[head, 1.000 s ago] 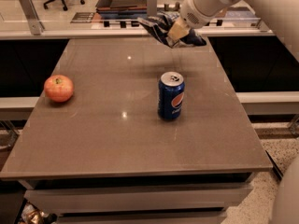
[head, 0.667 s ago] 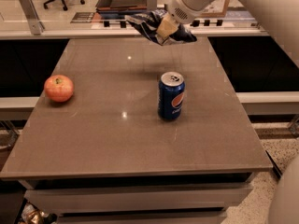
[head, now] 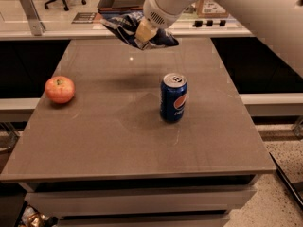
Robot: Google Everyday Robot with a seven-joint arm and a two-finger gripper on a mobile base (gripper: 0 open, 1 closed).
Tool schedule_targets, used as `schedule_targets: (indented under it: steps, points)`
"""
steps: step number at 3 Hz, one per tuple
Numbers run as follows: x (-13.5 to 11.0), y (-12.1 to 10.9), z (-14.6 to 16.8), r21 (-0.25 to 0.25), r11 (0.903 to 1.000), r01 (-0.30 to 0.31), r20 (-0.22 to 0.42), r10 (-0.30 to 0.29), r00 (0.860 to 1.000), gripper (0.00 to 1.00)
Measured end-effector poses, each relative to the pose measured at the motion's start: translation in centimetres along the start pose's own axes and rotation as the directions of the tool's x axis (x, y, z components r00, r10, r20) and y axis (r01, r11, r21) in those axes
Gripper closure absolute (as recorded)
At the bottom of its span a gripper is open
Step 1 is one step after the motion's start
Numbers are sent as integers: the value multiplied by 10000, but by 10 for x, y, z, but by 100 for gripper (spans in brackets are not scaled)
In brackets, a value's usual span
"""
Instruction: Move blue chip bag near apple
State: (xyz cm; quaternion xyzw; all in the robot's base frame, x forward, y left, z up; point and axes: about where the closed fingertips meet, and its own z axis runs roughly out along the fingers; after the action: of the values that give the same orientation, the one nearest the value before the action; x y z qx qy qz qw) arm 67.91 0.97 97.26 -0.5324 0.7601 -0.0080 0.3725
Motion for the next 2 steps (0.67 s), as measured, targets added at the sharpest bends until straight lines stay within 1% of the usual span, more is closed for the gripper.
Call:
schedule_targets:
  steps: [1, 2]
  points:
    - [-17, 30, 4, -42, 9999, 139, 71, -138, 9999, 100]
    - [-26, 52, 11, -41, 10000, 20, 225, -19, 9997, 100]
